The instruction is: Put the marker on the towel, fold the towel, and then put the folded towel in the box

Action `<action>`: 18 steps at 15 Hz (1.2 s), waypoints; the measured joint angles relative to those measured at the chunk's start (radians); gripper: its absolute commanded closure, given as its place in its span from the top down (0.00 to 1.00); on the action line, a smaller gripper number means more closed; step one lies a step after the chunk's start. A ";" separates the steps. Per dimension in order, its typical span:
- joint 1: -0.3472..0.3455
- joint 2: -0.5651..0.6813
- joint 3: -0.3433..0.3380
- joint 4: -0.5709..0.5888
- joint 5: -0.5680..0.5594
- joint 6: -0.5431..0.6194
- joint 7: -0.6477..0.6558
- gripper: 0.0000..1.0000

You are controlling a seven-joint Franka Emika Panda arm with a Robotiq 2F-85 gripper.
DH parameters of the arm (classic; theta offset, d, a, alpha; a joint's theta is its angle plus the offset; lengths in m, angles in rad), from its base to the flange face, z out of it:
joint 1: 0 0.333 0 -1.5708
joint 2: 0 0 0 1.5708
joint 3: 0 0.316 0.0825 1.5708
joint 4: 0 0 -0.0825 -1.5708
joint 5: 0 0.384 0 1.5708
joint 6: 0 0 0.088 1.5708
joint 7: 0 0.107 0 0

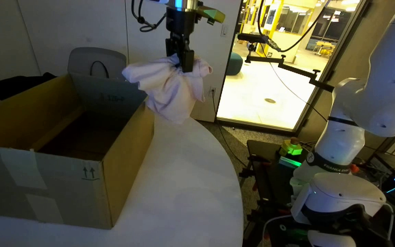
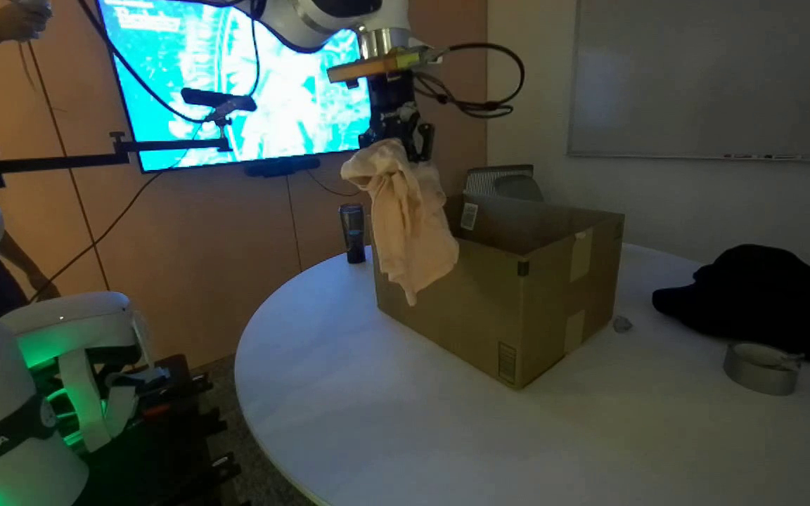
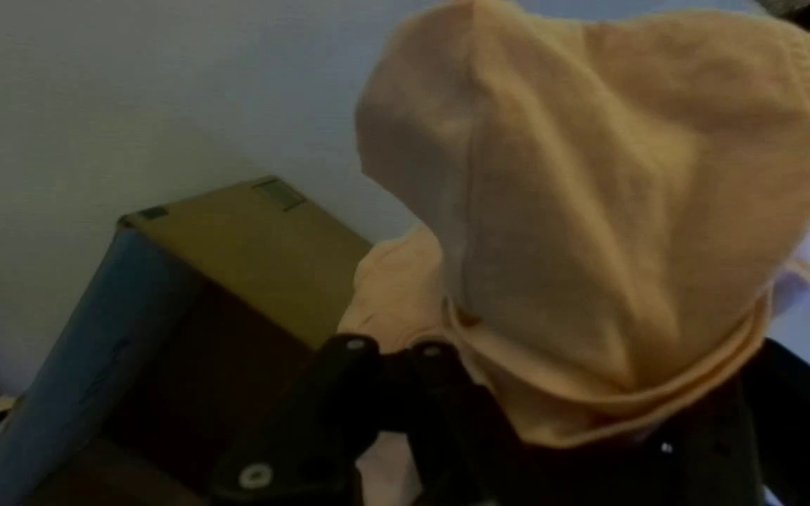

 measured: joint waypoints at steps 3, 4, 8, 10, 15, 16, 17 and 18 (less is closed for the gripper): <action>0.030 0.026 -0.005 0.068 0.000 0.046 0.044 0.02; 0.041 0.040 -0.005 0.082 0.000 0.077 0.061 0.02; 0.085 0.122 -0.004 0.121 0.000 0.246 0.135 0.02; 0.102 0.170 -0.004 0.137 -0.003 0.343 0.173 0.02; 0.126 0.288 -0.006 0.184 -0.061 0.517 0.282 0.42; 0.128 0.305 -0.006 0.195 -0.071 0.521 0.289 0.49; 0.129 0.318 -0.006 0.203 -0.076 0.522 0.290 0.56; 0.129 0.328 -0.006 0.211 -0.078 0.519 0.289 0.65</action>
